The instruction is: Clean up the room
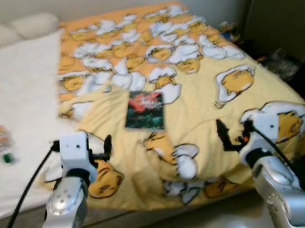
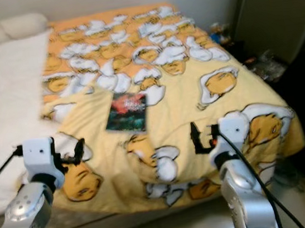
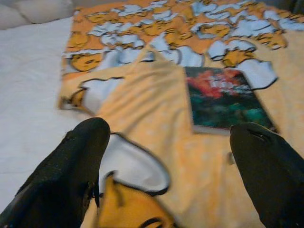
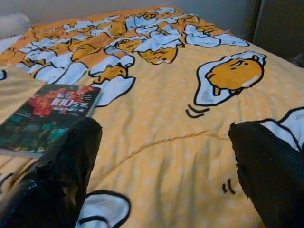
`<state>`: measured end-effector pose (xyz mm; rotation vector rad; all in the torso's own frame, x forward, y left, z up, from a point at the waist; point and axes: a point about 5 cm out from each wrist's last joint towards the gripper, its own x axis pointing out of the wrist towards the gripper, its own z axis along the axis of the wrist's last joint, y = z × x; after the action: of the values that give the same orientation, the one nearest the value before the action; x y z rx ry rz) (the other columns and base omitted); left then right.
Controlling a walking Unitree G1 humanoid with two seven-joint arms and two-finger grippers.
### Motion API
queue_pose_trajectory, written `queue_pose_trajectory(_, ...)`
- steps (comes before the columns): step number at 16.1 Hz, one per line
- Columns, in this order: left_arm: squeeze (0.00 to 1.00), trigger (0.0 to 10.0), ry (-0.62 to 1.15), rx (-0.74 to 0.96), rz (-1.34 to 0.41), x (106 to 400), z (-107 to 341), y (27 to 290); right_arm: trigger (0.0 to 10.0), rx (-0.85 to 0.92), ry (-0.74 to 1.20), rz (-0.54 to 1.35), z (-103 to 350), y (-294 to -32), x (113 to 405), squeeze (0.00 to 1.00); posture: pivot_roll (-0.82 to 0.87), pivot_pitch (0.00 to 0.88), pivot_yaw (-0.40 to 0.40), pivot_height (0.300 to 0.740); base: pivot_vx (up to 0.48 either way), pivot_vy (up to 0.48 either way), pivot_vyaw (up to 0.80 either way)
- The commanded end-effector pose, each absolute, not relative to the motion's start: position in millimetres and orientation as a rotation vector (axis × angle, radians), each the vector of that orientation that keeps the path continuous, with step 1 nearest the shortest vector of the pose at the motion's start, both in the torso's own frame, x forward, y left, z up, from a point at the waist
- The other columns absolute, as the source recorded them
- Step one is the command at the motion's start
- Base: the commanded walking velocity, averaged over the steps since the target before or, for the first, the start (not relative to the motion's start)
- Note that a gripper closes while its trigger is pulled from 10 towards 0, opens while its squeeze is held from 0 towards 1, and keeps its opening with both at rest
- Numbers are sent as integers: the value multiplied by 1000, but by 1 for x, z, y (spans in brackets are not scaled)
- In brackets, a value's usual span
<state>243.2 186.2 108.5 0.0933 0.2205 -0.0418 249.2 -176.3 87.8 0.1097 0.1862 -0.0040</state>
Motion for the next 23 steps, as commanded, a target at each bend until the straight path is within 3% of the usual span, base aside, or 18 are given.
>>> queue_pose_trajectory(1,0,10000,207,108,-24,244,113,191,10000,121,188,9,88,-172,250,0,-26,0,15,740,0,281,0)
queue_pose_trajectory(23,0,10000,188,117,-52,255,117,183,10000,122,200,68,88,-159,253,0,-44,0,41,740,0,284,0)
